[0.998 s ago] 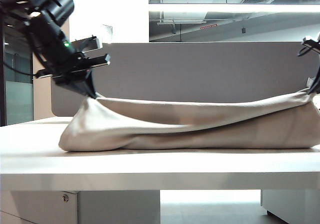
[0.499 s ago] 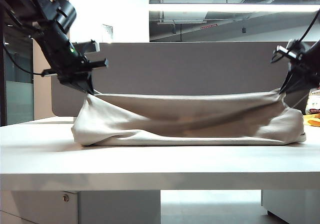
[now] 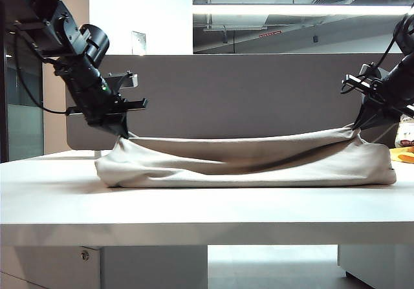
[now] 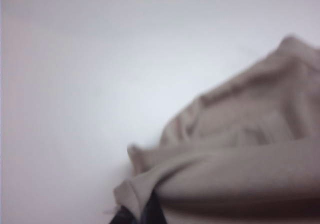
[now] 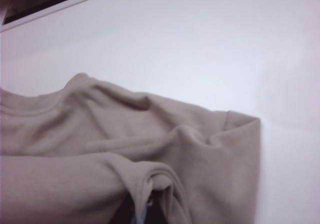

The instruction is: Fold the bottom side of the T-shirt horizontally towards the center, about one-third of the way, then fold the sleeve back towards the center, creating a straight line along the edge of the T-shirt, and finally fold the bottom of the T-shirt up towards the top, creating a neat rectangle.

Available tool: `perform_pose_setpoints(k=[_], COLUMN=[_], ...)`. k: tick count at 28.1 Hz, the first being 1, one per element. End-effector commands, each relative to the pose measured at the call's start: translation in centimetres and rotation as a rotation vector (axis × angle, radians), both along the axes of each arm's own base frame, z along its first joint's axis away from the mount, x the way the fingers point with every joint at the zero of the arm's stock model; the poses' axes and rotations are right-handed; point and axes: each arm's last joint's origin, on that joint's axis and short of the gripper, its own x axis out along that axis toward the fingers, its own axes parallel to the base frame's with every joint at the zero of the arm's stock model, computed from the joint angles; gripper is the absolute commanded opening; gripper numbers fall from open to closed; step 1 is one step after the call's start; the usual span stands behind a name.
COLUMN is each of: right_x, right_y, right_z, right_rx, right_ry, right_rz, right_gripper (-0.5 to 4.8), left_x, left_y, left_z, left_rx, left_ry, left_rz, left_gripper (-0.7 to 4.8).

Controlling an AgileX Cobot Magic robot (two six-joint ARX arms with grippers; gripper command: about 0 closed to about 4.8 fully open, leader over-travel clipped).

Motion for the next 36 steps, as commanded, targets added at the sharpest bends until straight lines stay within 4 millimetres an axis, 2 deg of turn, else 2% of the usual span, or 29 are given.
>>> perform_pose_setpoints(k=[1,8,9,10,11,12,13,14,15,16,22,23,25,26,27,28,29,30,36], right_x=[0.3,0.6,0.7,0.7,0.7,0.8,0.8,0.9,0.9,1.0,0.8,0.7,0.4,0.2,0.1,-0.2,-0.3,-0.4,-1.9], right_y=[-0.2,-0.3,-0.3,-0.3,-0.3,-0.2,-0.2,-0.2,-0.3,-0.3,-0.2,-0.2,-0.2,-0.2,-0.2,-0.2,-0.2,-0.2,-0.1], right_z=[0.8,0.5,0.4,0.3,0.3,0.3,0.3,0.4,0.4,0.5,0.9,0.8,0.7,0.6,0.6,0.8,1.0,1.2,2.9], right_rx=[-0.024,-0.041,-0.041,-0.04,-0.041,-0.041,-0.041,-0.043,-0.043,-0.044,-0.027,-0.023,-0.012,-0.001,0.007,0.01,0.01,0.008,0.002], right_ry=[-0.059,-0.074,-0.076,-0.078,-0.079,-0.081,-0.085,-0.093,-0.103,-0.112,-0.117,-0.103,-0.061,-0.04,-0.03,-0.015,-0.01,-0.01,0.028], right_rz=[-0.025,-0.045,-0.044,-0.043,-0.044,-0.043,-0.043,-0.043,-0.043,-0.043,-0.028,-0.029,-0.019,-0.009,0.0,0.004,0.004,0.006,0.024], right_gripper=[-0.05,0.0,0.43,1.15,2.04,3.19,4.12,4.79,4.79,4.79,4.79,4.79,2.27,0.38,-0.1,-0.06,-0.06,-0.06,-0.06], left_x=[0.7,1.3,1.3,1.3,1.3,1.3,1.3,1.3,1.4,1.4,1.1,1.1,0.6,0.3,0.2,-0.1,-0.3,-0.5,-2.6], left_y=[0.1,0.0,0.0,0.0,0.0,0.0,0.0,0.0,0.1,0.1,0.7,0.9,1.0,1.0,1.0,1.1,1.1,1.1,1.4], left_z=[0.9,0.7,0.6,0.5,0.3,0.3,0.2,0.2,0.2,0.3,1.1,1.2,1.5,1.7,1.8,2.3,2.6,2.9,5.4], left_rx=[0.003,0.001,0.002,0.002,0.003,0.004,0.005,0.008,0.015,0.02,0.01,0.011,0.011,0.015,0.017,0.018,0.018,0.018,-0.011], left_ry=[-0.043,-0.068,-0.066,-0.061,-0.057,-0.053,-0.05,-0.051,-0.057,-0.065,-0.051,-0.044,-0.01,0.011,0.018,0.023,0.024,0.024,0.008], left_rz=[0.009,0.013,0.012,0.012,0.013,0.013,0.014,0.018,0.03,0.038,0.121,0.125,0.126,0.126,0.125,0.125,0.126,0.127,0.144], left_gripper=[-0.06,-0.05,0.04,0.4,1.19,1.96,2.92,3.68,4.58,4.79,4.79,4.79,4.71,3.44,2.6,1.36,0.95,0.73,0.57])
